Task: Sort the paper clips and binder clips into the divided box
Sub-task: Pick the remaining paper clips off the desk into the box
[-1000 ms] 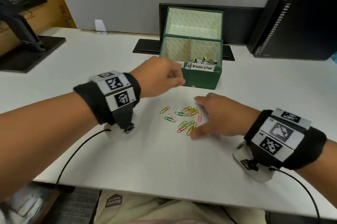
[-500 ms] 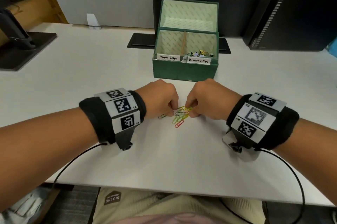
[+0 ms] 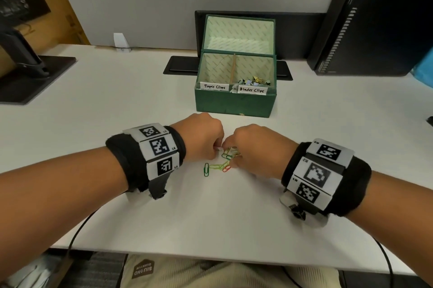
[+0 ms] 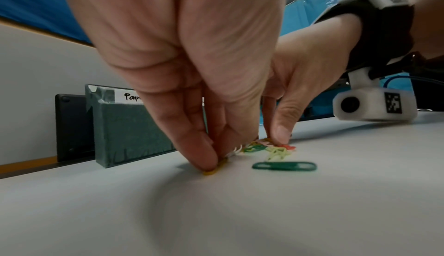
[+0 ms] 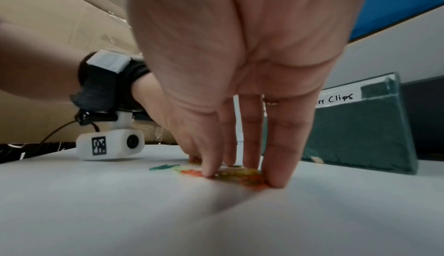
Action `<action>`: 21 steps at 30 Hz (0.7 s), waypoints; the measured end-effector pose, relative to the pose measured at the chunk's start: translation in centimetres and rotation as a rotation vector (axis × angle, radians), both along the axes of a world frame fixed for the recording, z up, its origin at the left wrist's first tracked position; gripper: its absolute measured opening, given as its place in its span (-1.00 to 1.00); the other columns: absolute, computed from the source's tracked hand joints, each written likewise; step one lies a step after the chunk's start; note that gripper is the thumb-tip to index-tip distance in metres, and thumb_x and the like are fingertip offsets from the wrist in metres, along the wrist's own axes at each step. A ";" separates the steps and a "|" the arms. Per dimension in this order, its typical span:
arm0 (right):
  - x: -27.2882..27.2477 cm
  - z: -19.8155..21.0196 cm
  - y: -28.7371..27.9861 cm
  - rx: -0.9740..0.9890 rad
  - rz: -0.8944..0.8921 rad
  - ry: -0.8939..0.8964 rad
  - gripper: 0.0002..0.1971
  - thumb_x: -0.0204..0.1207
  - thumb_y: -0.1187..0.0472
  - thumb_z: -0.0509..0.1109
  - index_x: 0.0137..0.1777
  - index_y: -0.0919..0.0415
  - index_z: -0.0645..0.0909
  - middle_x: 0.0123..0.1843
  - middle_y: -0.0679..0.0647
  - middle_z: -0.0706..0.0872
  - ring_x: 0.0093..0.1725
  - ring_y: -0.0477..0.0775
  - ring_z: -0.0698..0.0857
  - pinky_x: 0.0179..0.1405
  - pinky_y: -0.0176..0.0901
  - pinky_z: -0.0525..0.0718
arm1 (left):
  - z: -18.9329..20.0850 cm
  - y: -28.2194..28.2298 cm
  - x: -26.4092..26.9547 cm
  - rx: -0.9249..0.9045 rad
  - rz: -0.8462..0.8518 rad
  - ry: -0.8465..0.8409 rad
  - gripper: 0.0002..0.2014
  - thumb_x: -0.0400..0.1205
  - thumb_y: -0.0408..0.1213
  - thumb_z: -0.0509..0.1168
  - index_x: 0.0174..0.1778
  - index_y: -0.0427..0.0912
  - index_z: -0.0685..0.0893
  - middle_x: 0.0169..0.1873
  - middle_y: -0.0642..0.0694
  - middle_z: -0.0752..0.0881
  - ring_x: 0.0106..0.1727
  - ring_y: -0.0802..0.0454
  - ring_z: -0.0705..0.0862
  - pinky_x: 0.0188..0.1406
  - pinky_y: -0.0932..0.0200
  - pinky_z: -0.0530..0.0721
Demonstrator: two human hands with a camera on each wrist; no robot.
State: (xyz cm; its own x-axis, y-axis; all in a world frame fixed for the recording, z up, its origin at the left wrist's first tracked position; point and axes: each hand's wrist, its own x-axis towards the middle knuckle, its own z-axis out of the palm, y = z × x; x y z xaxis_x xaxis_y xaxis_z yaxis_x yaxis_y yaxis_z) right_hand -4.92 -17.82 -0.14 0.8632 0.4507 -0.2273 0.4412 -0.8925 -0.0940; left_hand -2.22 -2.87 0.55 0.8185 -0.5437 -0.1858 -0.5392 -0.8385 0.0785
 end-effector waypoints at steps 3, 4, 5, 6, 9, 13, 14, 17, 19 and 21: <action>0.8 -0.5 -0.2 0.000 -0.018 -0.060 -0.67 0.59 0.31 0.29 0.27 -0.03 0.66 0.14 0.10 0.72 0.14 0.20 0.68 -0.03 -0.12 0.60 | 0.1 0.2 0.4 -0.048 0.023 0.036 -0.83 0.53 -0.25 0.36 -0.02 -0.05 0.81 -0.14 0.02 0.78 -0.15 0.04 0.64 -0.21 0.25 0.53; 1.1 -0.6 -0.4 -0.002 -0.040 -0.063 -0.67 0.58 0.33 0.28 0.24 -0.01 0.67 0.13 0.10 0.73 0.12 0.20 0.69 -0.04 -0.13 0.61 | 0.1 0.3 0.6 -0.070 0.035 0.053 -0.84 0.53 -0.26 0.37 -0.03 -0.07 0.82 -0.18 0.04 0.78 -0.13 0.03 0.67 -0.18 0.24 0.58; 1.3 -0.6 -0.5 -0.005 -0.062 -0.061 -0.70 0.56 0.33 0.29 0.21 0.03 0.69 0.11 0.11 0.73 0.10 0.20 0.70 -0.08 -0.15 0.60 | 0.1 0.4 0.7 -0.090 0.048 0.067 -0.85 0.53 -0.28 0.37 -0.06 -0.09 0.82 -0.25 0.07 0.76 -0.13 0.02 0.69 -0.16 0.23 0.62; 1.4 -0.4 -0.6 -0.006 -0.086 -0.055 -0.74 0.54 0.32 0.31 0.16 0.08 0.70 0.07 0.12 0.74 0.07 0.20 0.70 -0.13 -0.16 0.59 | 0.1 0.6 0.8 -0.108 0.061 0.078 -0.87 0.52 -0.29 0.38 -0.10 -0.10 0.83 -0.35 0.12 0.71 -0.15 0.03 0.69 -0.16 0.24 0.64; 1.9 0.2 -0.9 0.052 -0.170 -0.041 -0.86 0.45 0.26 0.43 -0.01 0.14 0.74 -0.07 0.09 0.76 -0.05 0.15 0.72 -0.20 -0.16 0.65 | -0.1 1.0 1.1 -0.170 0.112 0.097 -0.91 0.51 -0.29 0.41 -0.18 -0.08 0.83 -0.48 0.21 0.62 -0.23 0.09 0.67 -0.17 0.24 0.67; 2.8 0.6 -2.1 0.225 -0.269 -0.021 -0.91 0.40 0.29 0.51 -0.15 0.13 0.80 -0.23 -0.02 0.76 -0.14 0.01 0.74 -0.22 -0.22 0.68 | 0.1 1.8 1.7 -0.271 0.197 0.124 -0.90 0.49 -0.35 0.41 -0.18 -0.11 0.84 -0.41 0.13 0.73 -0.34 0.19 0.68 -0.31 0.37 0.65; 3.0 0.8 -2.5 0.267 -0.292 -0.011 -0.91 0.39 0.29 0.52 -0.16 0.13 0.81 -0.26 -0.05 0.76 -0.18 -0.06 0.73 -0.25 -0.28 0.67 | 0.4 1.9 1.9 -0.308 0.218 0.128 -0.90 0.50 -0.35 0.41 -0.19 -0.11 0.84 -0.41 0.13 0.74 -0.38 0.20 0.69 -0.33 0.40 0.65; 3.6 1.5 -3.4 0.411 -0.371 0.004 -0.90 0.36 0.32 0.53 -0.21 0.13 0.84 -0.38 -0.11 0.77 -0.36 -0.19 0.69 -0.26 -0.33 0.71 | 2.1 2.3 3.0 -0.435 0.272 0.088 -0.93 0.52 -0.29 0.44 -0.24 -0.08 0.83 -0.42 0.07 0.77 -0.41 0.18 0.75 -0.28 0.35 0.70; 4.2 2.3 -3.6 0.541 -0.421 0.021 -0.90 0.35 0.35 0.53 -0.23 0.15 0.83 -0.41 -0.04 0.80 -0.38 -0.12 0.77 -0.17 -0.24 0.79 | 3.4 2.3 4.2 -0.475 0.301 0.031 -0.93 0.52 -0.26 0.45 -0.26 -0.04 0.82 -0.41 0.02 0.79 -0.40 0.20 0.75 -0.28 0.32 0.71; 4.8 3.5 -3.4 0.646 -0.445 0.030 -0.90 0.37 0.37 0.53 -0.23 0.17 0.83 -0.37 0.05 0.83 -0.34 -0.02 0.83 -0.15 -0.17 0.82 | 4.7 2.0 5.7 -0.497 0.328 -0.026 -0.94 0.52 -0.26 0.44 -0.24 -0.05 0.82 -0.41 0.01 0.79 -0.39 0.21 0.73 -0.28 0.29 0.70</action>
State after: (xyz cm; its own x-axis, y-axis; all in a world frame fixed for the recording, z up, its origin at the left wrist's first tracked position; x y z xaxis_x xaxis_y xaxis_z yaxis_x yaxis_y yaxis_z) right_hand -0.13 -21.19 3.33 0.9913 0.1149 -0.0639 0.0443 -0.7494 -0.6606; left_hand 3.47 -0.87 5.22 0.9592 -0.2784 0.0489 -0.2654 -0.8278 0.4942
